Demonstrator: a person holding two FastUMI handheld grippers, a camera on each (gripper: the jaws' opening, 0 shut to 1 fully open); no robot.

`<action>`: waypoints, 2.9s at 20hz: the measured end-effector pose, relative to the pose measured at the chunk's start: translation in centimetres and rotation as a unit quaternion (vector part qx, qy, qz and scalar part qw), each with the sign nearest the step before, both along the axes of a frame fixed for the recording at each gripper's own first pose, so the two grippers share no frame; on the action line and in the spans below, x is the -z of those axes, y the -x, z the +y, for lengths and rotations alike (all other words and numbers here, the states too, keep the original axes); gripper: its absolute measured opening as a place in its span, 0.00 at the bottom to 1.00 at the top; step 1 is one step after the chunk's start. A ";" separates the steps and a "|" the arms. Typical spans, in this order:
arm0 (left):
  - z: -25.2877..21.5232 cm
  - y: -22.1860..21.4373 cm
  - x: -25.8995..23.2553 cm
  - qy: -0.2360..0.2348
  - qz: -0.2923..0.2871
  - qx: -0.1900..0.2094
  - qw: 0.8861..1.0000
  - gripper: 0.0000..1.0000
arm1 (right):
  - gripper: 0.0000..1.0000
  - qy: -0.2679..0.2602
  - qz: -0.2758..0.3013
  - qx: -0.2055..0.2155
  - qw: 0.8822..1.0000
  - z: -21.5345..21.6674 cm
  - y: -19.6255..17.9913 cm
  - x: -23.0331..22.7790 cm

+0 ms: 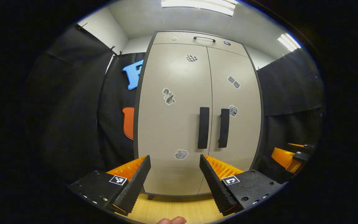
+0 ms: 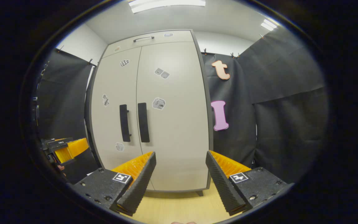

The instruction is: Open the right door of the double-door shoe cabinet with the right hand, and open the left door with the left hand.

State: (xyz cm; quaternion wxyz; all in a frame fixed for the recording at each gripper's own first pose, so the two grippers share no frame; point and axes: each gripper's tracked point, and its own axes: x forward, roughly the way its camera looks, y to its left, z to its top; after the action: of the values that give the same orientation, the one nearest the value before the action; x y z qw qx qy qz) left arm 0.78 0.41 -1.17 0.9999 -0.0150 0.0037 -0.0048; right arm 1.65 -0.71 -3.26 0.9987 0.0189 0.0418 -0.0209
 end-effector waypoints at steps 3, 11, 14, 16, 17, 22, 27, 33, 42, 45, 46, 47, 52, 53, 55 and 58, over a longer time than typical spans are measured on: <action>0.0 0.1 0.0 -0.001 0.001 0.002 1.000 0.95 | 0.98 0.001 -0.011 -0.008 1.000 0.9 -1.7 -1.4; 1.6 1.8 1.4 0.006 0.019 -0.010 1.000 0.95 | 1.00 0.019 -0.013 -0.035 0.999 5.5 -9.6 -3.2; 2.4 2.3 1.8 -0.007 0.024 -0.020 0.999 0.95 | 1.00 0.018 -0.011 -0.044 0.999 7.3 -12.7 -3.3; 2.5 2.5 1.9 -0.006 0.025 -0.019 0.999 0.95 | 1.00 0.018 -0.006 -0.041 0.999 8.0 -14.7 -2.9; 2.7 2.7 2.0 -0.006 0.026 -0.019 0.999 0.95 | 1.00 0.018 -0.001 -0.042 0.999 8.4 -15.6 -2.7; 4.0 2.8 2.7 -0.006 0.033 -0.030 0.999 0.95 | 0.98 0.019 0.023 -0.043 0.999 9.4 -18.0 -1.2; 4.5 2.3 3.3 0.001 0.040 -0.034 0.999 0.95 | 0.98 0.022 0.024 -0.033 0.999 9.3 -19.0 -1.0; 4.3 1.9 3.6 0.009 0.045 -0.032 0.998 0.95 | 0.97 0.021 0.024 -0.014 0.999 8.9 -19.4 -1.1; 4.8 2.1 3.5 0.015 0.042 -0.034 0.998 0.95 | 0.81 0.024 0.031 -0.013 0.999 8.9 -19.4 -0.9; 4.9 2.2 3.5 0.014 0.040 -0.034 0.999 0.95 | 0.67 0.031 0.031 -0.023 0.999 9.7 -19.4 -1.0; 5.0 2.2 3.4 0.014 0.039 -0.034 0.999 0.95 | 0.63 0.029 0.030 -0.028 0.999 10.2 -19.3 -1.0; 5.0 2.3 3.5 0.014 0.040 -0.034 0.999 0.95 | 0.48 0.033 0.032 -0.030 0.998 10.6 -19.5 -0.9; 5.6 2.6 3.6 0.016 0.039 -0.041 0.998 0.95 | 0.14 0.023 0.020 -0.029 0.999 10.3 -19.4 -1.0; 5.7 2.7 3.6 0.018 0.042 -0.042 0.998 0.95 | 0.10 0.030 0.020 -0.029 0.999 10.4 -19.4 -0.9; 5.9 2.9 3.6 0.020 0.043 -0.045 0.998 0.95 | 0.09 0.036 0.022 -0.032 0.999 10.4 -19.3 -1.0; 6.1 3.2 3.5 0.018 0.041 -0.048 0.998 0.95 | 0.09 0.027 0.025 -0.045 0.998 10.4 -18.9 -1.0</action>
State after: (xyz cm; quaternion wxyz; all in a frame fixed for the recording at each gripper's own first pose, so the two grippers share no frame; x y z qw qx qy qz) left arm -2.43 6.47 -4.65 0.9975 -0.0339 0.0434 0.0437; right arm 20.52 9.69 -2.26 0.9974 -0.0109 0.0670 0.0222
